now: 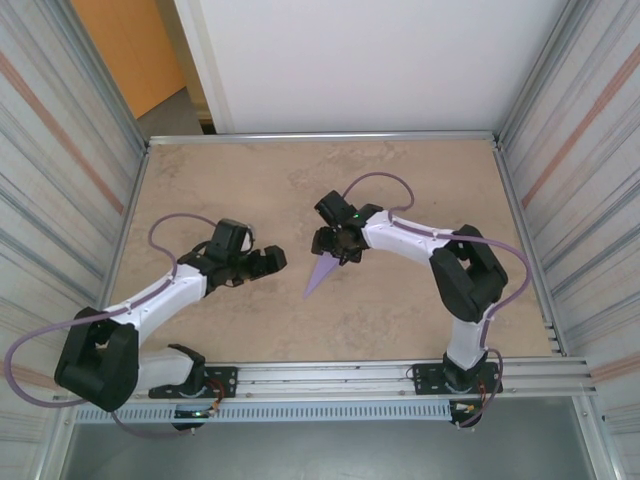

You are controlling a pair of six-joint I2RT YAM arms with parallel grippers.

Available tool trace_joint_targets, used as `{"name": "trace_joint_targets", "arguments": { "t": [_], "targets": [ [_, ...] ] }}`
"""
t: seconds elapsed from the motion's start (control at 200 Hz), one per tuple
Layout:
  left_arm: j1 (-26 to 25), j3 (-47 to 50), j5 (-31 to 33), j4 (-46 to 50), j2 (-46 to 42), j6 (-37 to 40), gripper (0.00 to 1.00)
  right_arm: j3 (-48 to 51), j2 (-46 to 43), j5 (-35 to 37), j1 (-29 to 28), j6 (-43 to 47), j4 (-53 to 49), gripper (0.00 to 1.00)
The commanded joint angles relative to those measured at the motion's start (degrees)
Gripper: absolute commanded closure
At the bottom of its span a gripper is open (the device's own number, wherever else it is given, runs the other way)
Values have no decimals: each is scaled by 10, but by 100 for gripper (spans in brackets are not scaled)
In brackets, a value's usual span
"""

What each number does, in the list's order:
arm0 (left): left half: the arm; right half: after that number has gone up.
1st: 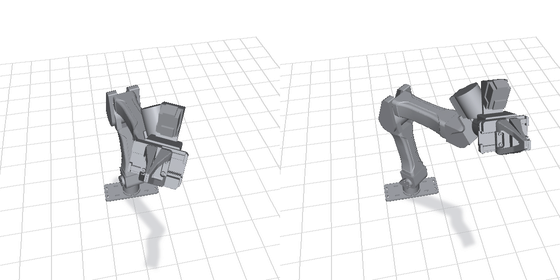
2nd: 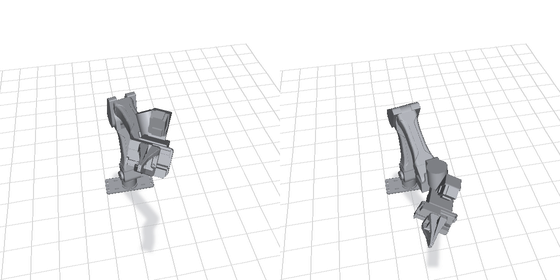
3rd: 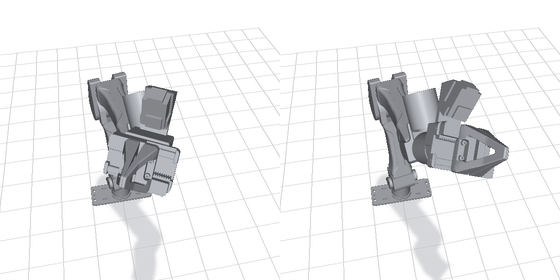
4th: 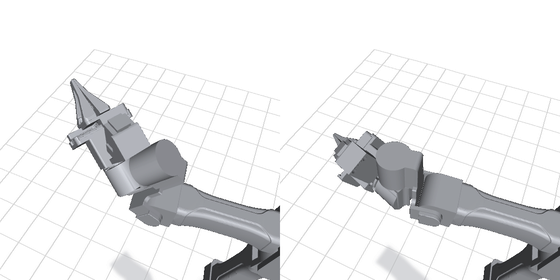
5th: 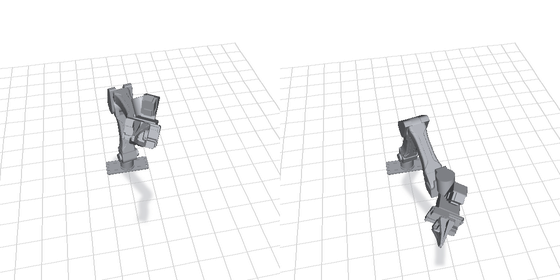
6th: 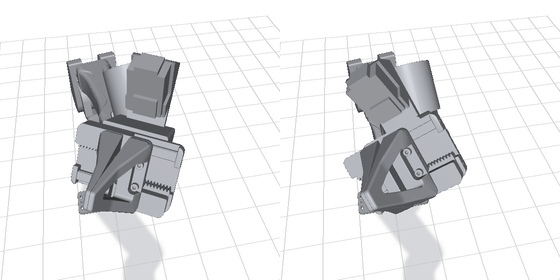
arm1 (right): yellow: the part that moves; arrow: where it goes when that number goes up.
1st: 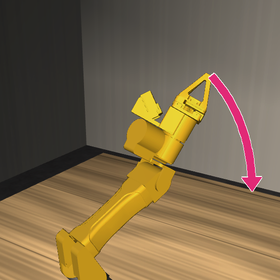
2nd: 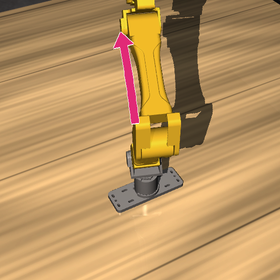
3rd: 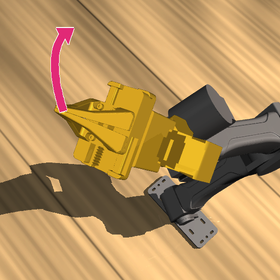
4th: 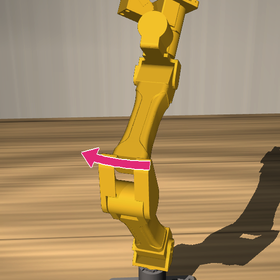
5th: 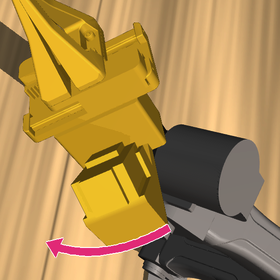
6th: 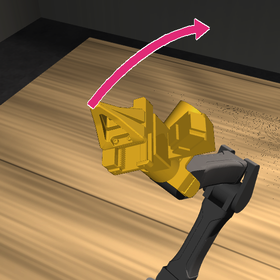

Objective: Fold a paper plane with a square sheet of paper (pick it up from the middle)
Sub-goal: Fold the wing for the fifth time at the center of the table, then turn over a paper plane at the center of the table.

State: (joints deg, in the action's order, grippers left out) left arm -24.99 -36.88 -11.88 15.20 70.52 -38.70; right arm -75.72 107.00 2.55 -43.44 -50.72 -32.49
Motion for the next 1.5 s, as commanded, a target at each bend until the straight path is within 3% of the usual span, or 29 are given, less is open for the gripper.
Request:
{"name": "trace_joint_targets", "arguments": {
  "t": [0.0, 0.331, 0.581, 1.098, 1.338, 1.498],
  "targets": [
    [5, 11, 21, 14, -14, 16, 7, -41, 32, 58, -15, -29, -75, 23],
    [9, 10, 19, 16, 3, 30, 5, -115, 94, 63, -24, -17, -149, 21],
    [11, 9, 16, 16, 9, 32, 5, -126, 89, 77, -25, -23, -183, 30],
    [14, 4, 16, 23, 15, 28, 5, -81, 65, 63, -25, -64, -158, 66],
    [26, 4, 9, 25, 4, 22, 5, -72, 43, 72, -16, -56, -139, 100],
    [55, 12, -16, 19, -16, 18, 5, -82, 24, 18, 1, 12, -93, 100]
  ]
}}
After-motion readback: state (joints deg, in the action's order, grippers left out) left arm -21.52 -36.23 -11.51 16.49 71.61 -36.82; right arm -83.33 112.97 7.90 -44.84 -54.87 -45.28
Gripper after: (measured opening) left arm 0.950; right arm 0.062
